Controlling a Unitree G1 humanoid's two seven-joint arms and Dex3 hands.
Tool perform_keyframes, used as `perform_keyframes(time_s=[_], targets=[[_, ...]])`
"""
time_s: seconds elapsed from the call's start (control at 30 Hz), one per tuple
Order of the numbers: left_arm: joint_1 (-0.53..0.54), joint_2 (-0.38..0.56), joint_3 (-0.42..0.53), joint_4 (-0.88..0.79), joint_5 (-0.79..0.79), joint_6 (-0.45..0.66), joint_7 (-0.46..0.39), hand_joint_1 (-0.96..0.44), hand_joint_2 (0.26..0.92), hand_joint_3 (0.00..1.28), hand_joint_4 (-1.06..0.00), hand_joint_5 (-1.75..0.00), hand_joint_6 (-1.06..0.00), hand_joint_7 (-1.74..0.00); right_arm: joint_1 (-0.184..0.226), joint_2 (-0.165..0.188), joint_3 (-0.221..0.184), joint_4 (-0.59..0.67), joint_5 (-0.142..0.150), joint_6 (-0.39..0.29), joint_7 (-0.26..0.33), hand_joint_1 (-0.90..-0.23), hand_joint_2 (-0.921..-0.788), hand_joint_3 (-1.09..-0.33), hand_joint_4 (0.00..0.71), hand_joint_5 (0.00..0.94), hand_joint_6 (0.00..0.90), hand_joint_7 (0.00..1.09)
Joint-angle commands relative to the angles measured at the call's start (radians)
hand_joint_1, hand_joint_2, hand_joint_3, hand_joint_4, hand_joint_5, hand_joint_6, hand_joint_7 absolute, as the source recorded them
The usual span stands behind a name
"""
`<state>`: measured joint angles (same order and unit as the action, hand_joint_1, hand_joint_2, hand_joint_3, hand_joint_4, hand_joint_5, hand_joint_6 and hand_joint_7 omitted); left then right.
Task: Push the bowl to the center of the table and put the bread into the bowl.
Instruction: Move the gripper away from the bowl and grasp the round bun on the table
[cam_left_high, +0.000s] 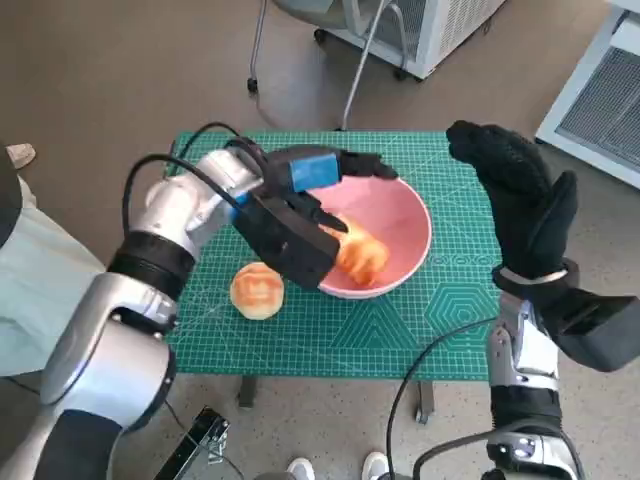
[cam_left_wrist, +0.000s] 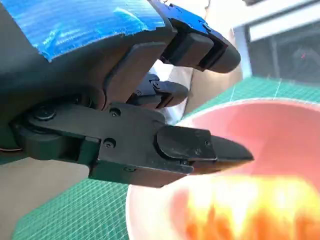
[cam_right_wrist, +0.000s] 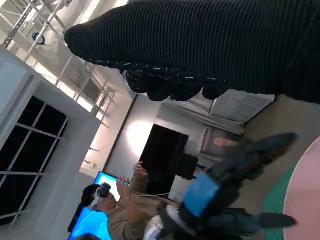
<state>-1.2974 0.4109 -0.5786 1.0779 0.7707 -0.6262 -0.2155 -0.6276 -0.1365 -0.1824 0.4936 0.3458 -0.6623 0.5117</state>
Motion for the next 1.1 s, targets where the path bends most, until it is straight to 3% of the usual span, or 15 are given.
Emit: perform_keyframes(time_s=[0.03,0.37,0.67,1.1], targets=[[0.03,0.06,0.044,-0.035,-0.065,-0.055,-0.051,-0.43,0.871,0.01,-0.33,-0.06,-0.32,-0.28,0.022,0.008,0.006,0.002,-0.004,0.019,-0.006,-0.664,-0.921,-0.749,0.354,0.044,0.007,0.82],[0.108,0.224,0.11,-0.158,-0.104,-0.122,-0.083,-0.35,0.828,0.0,-0.41,-0.07,-0.36,-0.29,0.028,0.017,0.005,0.0,0.012,0.028,0.0,-0.652,-0.921,-0.73,0.37,0.053,0.023,0.84],[0.29,0.406,0.199,-0.385,-0.176,-0.161,-0.162,-0.3,0.807,0.0,-0.48,-0.02,-0.48,-0.19,0.032,0.024,0.004,-0.005,0.013,0.03,0.002,-0.653,-0.921,-0.724,0.376,0.057,0.029,0.84],[0.487,0.529,0.265,-0.599,-0.183,-0.176,-0.217,-0.35,0.776,0.0,-0.52,-0.01,-0.54,-0.13,0.019,0.019,0.011,0.026,-0.007,0.016,0.008,-0.649,-0.921,-0.742,0.362,0.051,0.002,0.8]])
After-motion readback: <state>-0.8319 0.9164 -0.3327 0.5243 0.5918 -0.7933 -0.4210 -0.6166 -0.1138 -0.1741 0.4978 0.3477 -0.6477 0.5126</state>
